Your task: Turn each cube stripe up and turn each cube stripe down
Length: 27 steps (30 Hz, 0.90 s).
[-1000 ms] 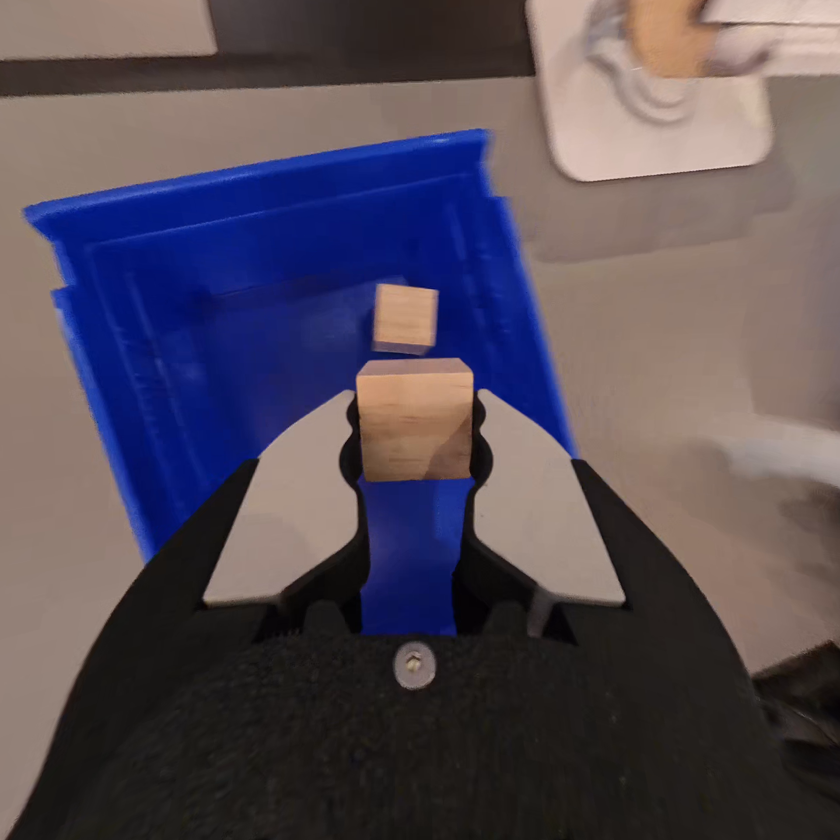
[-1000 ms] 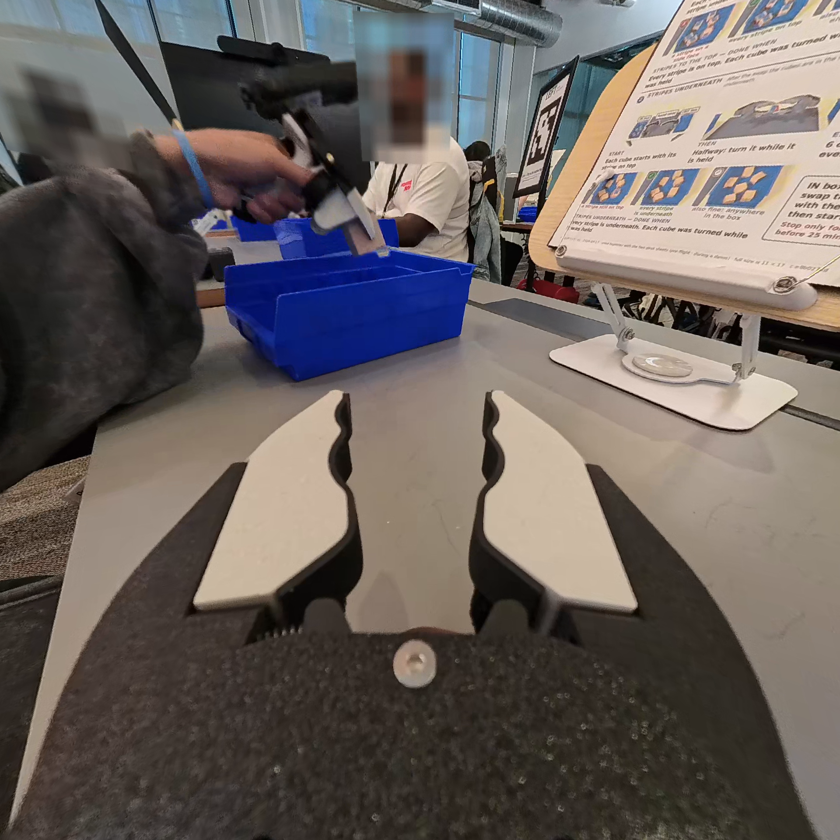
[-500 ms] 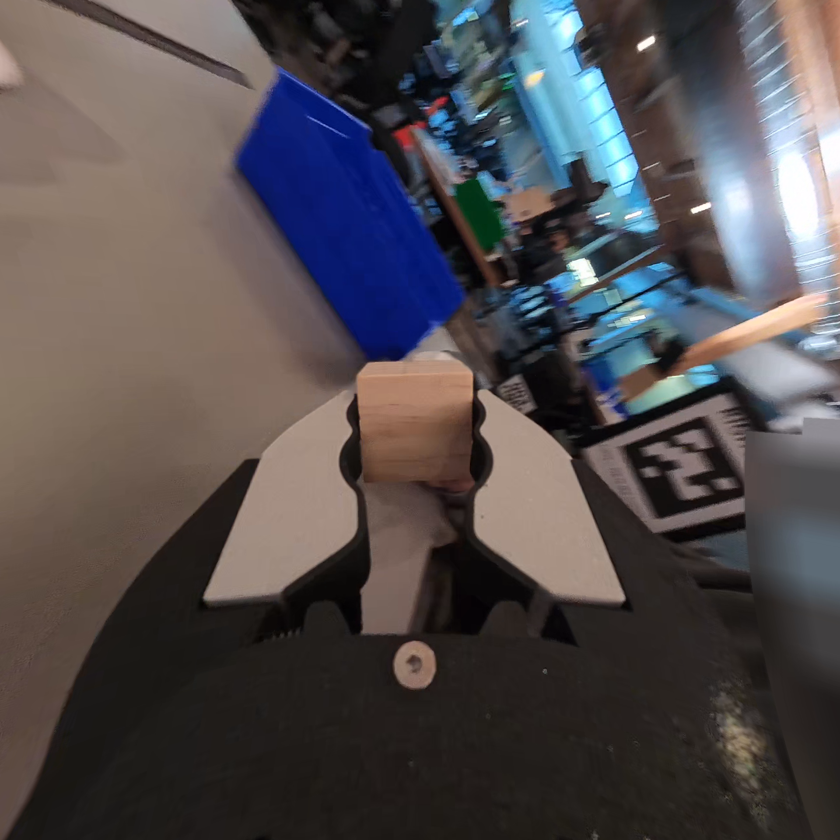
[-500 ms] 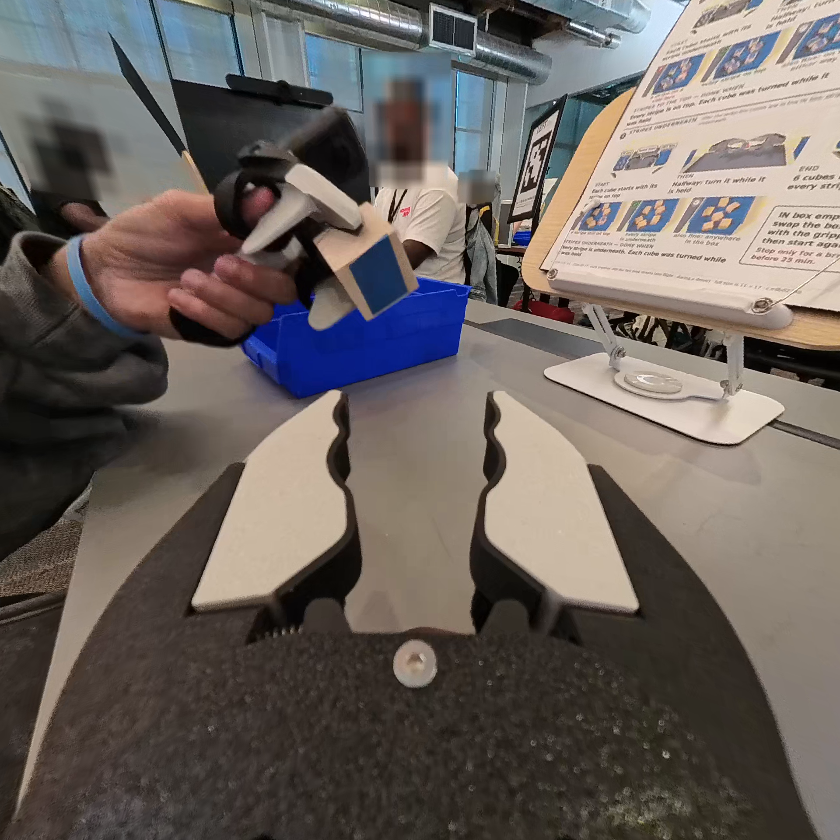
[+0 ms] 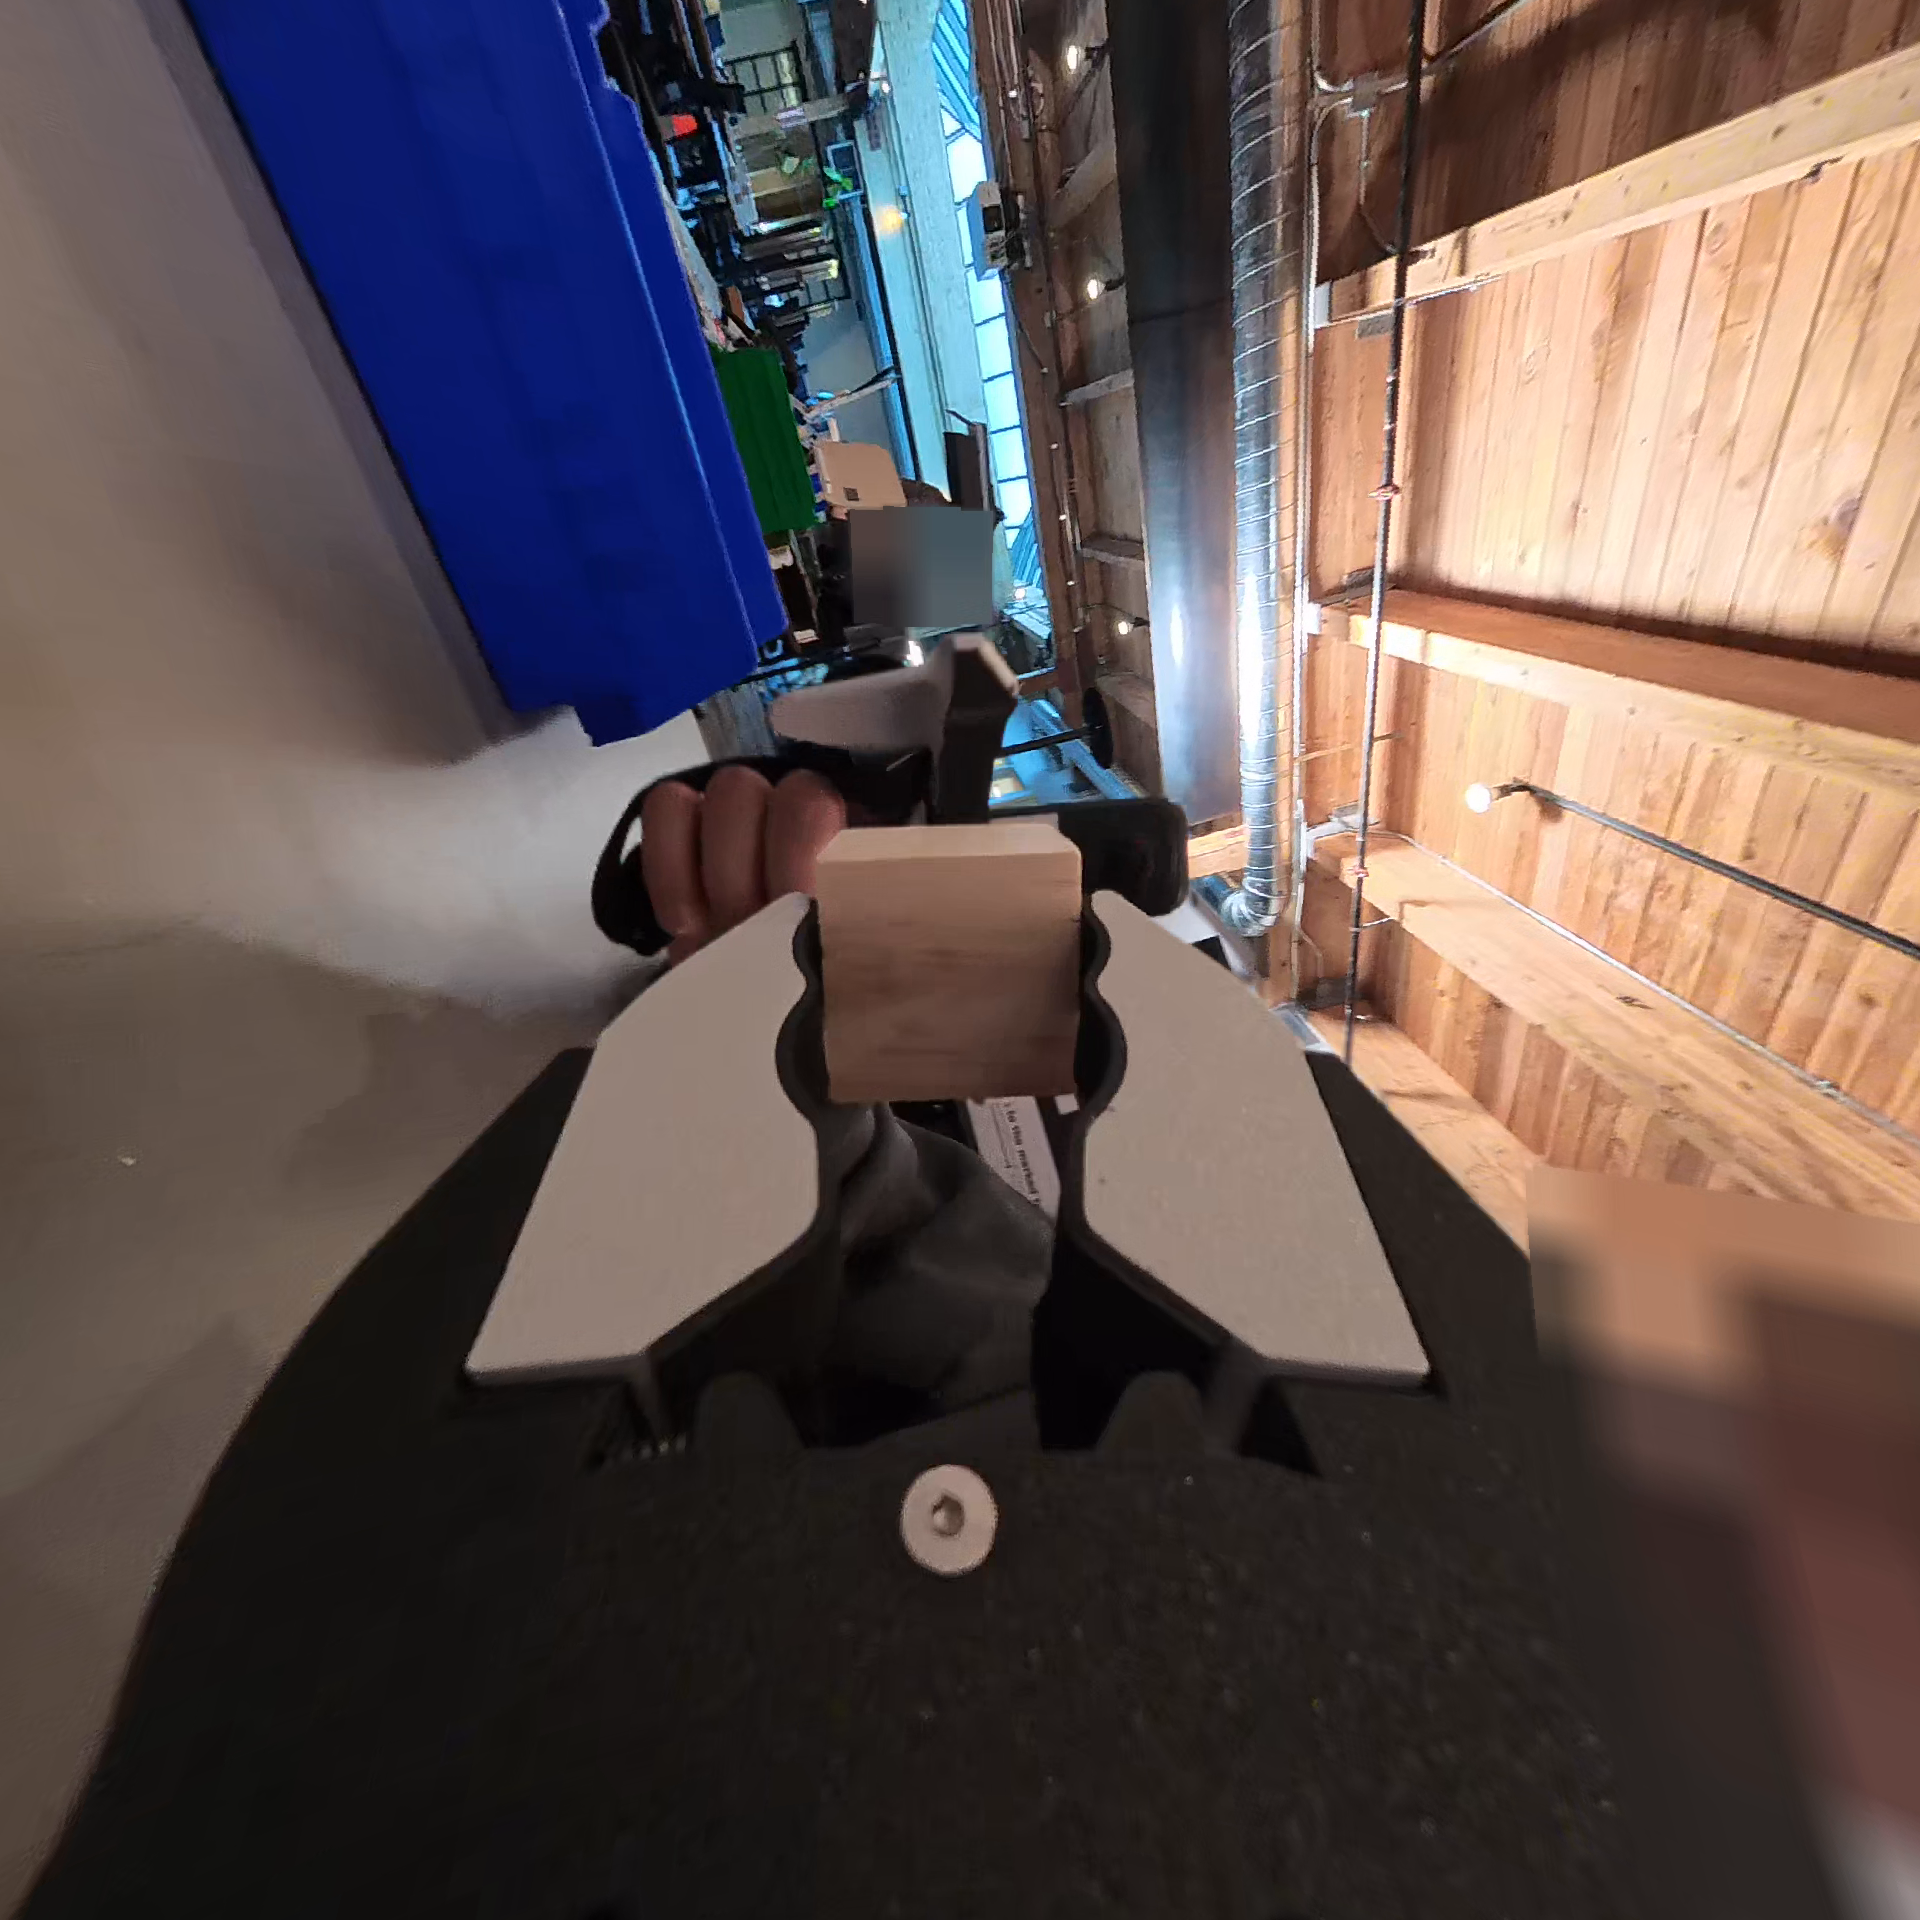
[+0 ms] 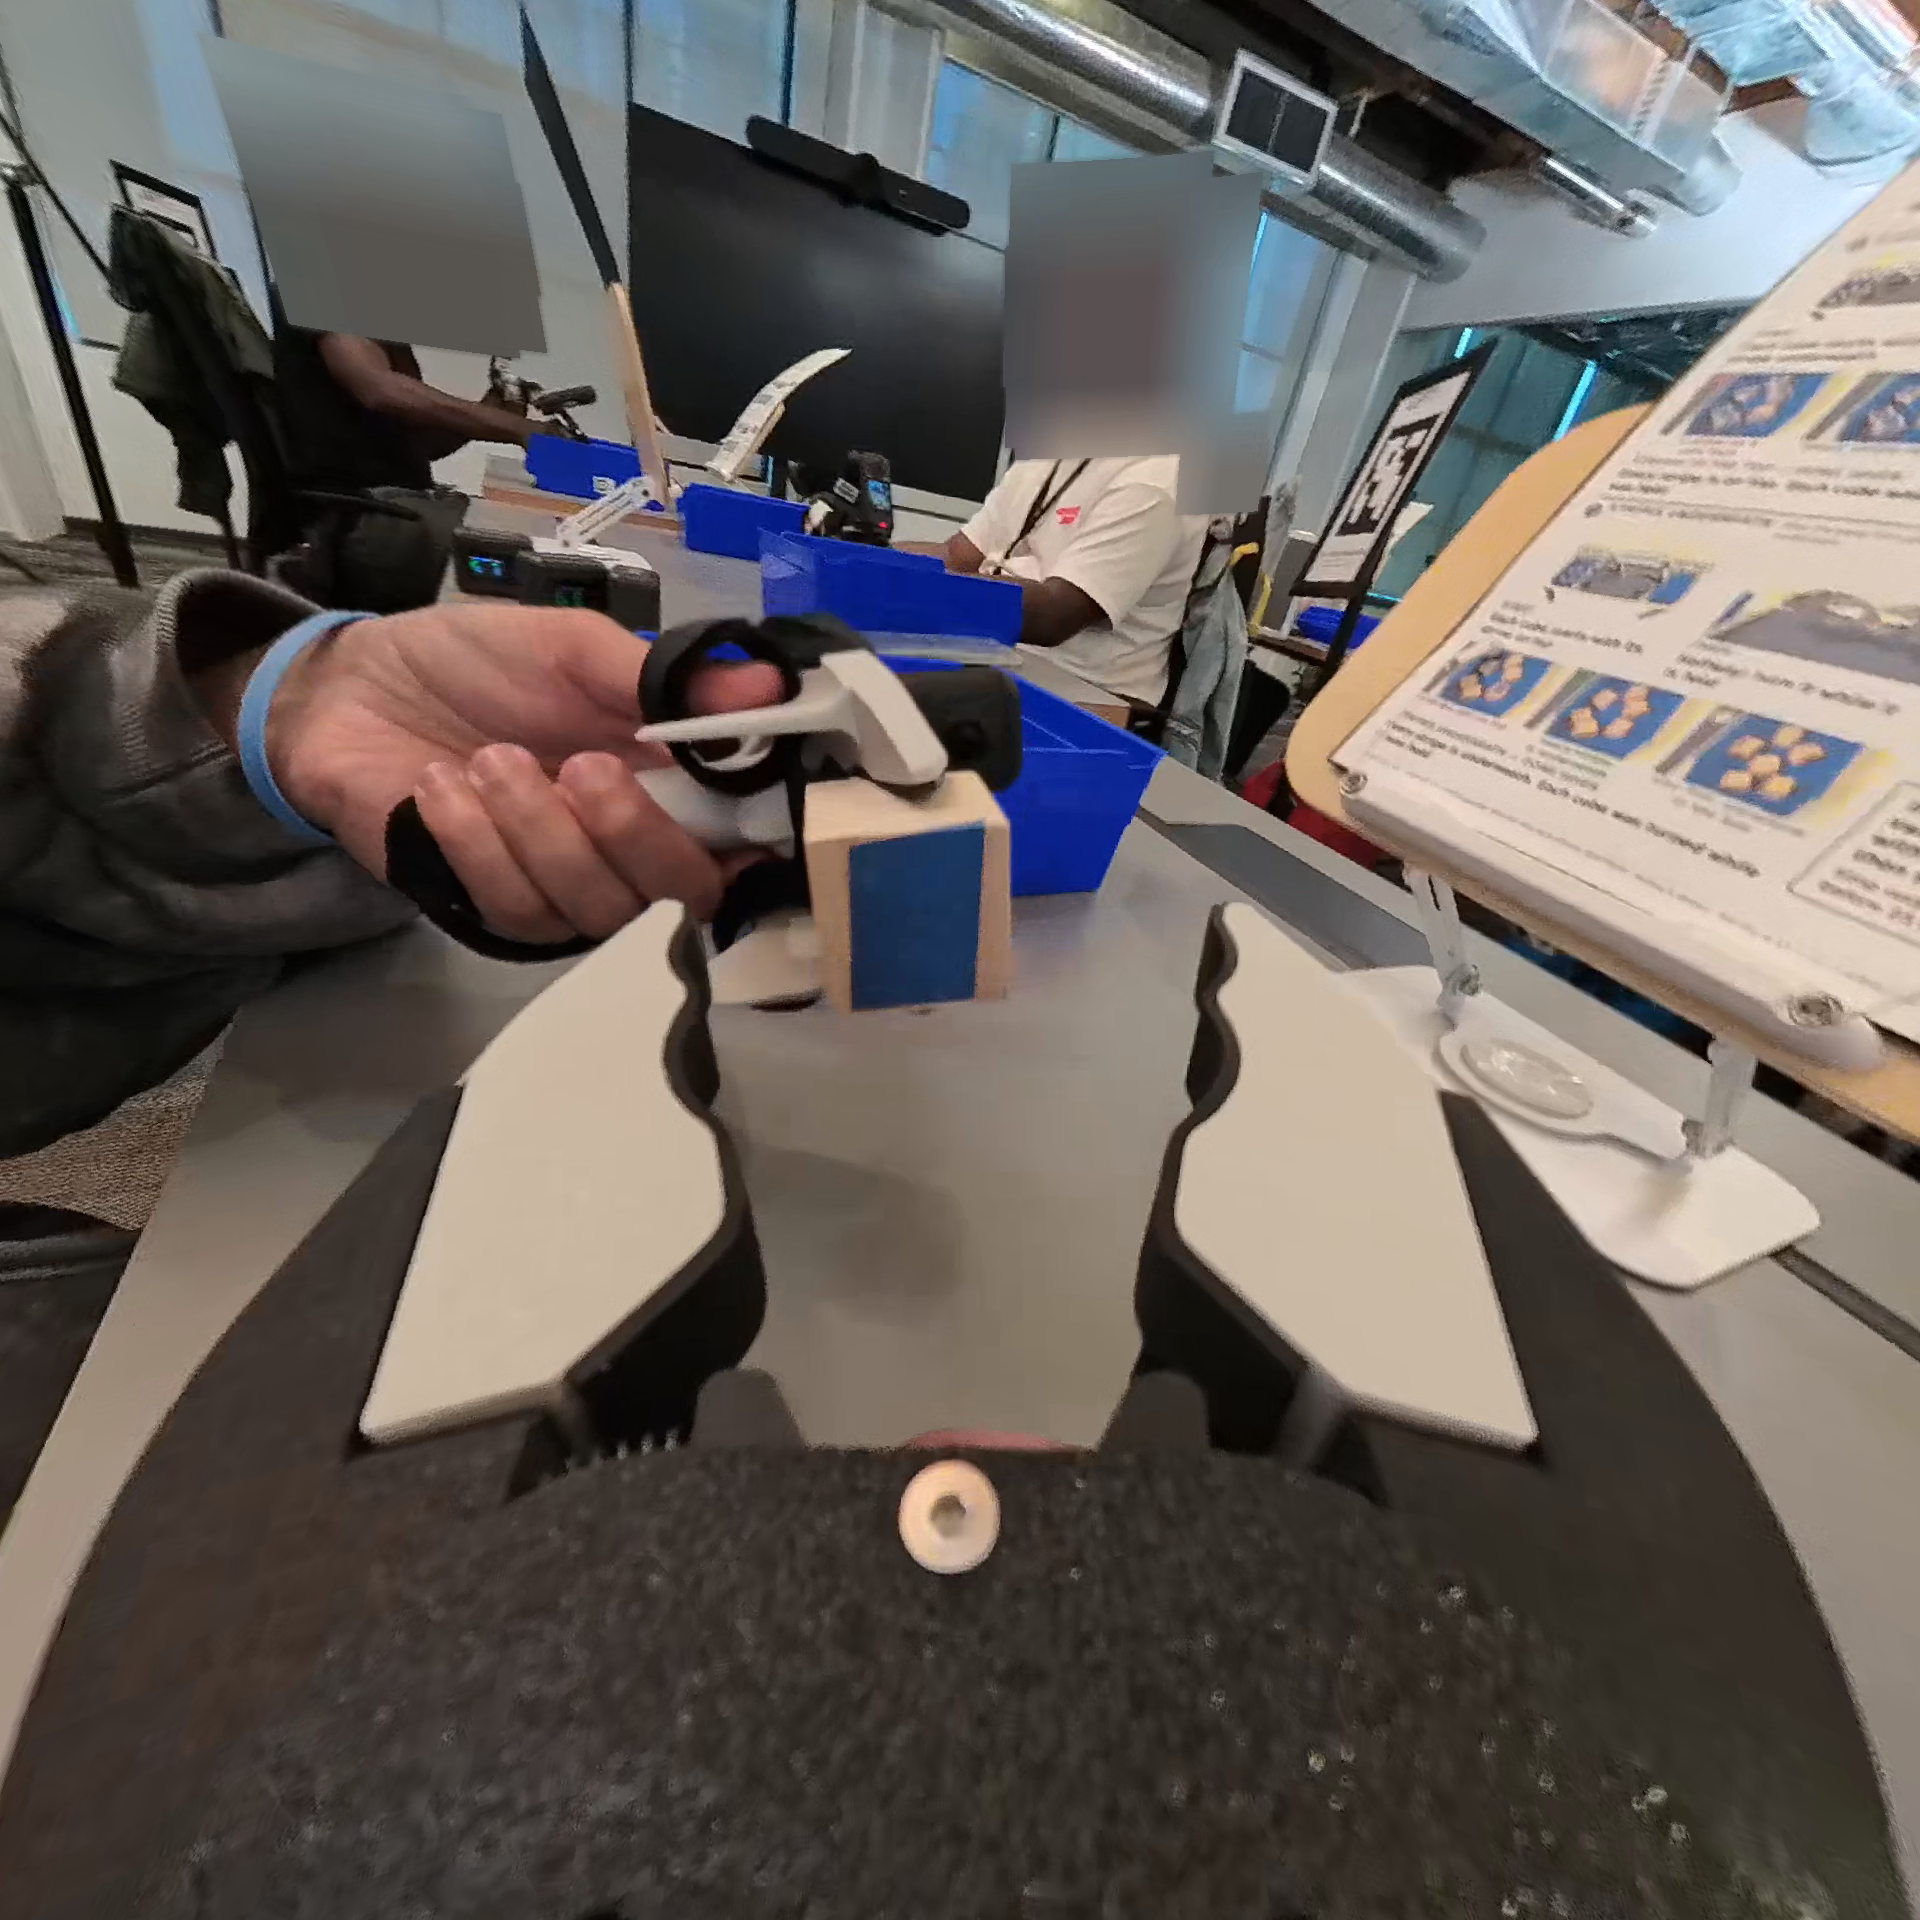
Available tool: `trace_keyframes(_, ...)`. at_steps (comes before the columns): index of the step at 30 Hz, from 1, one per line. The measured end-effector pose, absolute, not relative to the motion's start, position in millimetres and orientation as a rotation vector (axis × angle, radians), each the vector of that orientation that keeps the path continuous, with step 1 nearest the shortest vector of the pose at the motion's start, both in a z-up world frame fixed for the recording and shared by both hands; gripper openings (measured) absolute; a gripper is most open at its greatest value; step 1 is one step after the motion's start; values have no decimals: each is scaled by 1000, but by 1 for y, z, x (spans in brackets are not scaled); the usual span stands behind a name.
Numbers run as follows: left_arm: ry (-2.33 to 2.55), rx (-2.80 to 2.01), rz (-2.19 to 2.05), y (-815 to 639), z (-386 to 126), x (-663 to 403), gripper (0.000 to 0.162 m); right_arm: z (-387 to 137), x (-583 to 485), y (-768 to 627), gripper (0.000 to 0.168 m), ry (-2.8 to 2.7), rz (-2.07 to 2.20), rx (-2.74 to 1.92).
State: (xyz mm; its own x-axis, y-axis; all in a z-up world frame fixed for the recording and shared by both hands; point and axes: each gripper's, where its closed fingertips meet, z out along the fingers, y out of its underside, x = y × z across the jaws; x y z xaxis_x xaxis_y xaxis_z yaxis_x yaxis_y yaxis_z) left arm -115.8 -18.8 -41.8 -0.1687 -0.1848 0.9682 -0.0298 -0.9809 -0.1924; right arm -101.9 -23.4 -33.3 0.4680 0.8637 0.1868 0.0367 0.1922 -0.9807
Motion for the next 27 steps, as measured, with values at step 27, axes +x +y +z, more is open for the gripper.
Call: trace_keyframes(27, 772, -1900, -1263, -42, -84, -164, 66, 28, -59, -11, 44, -863, 660, -1359)
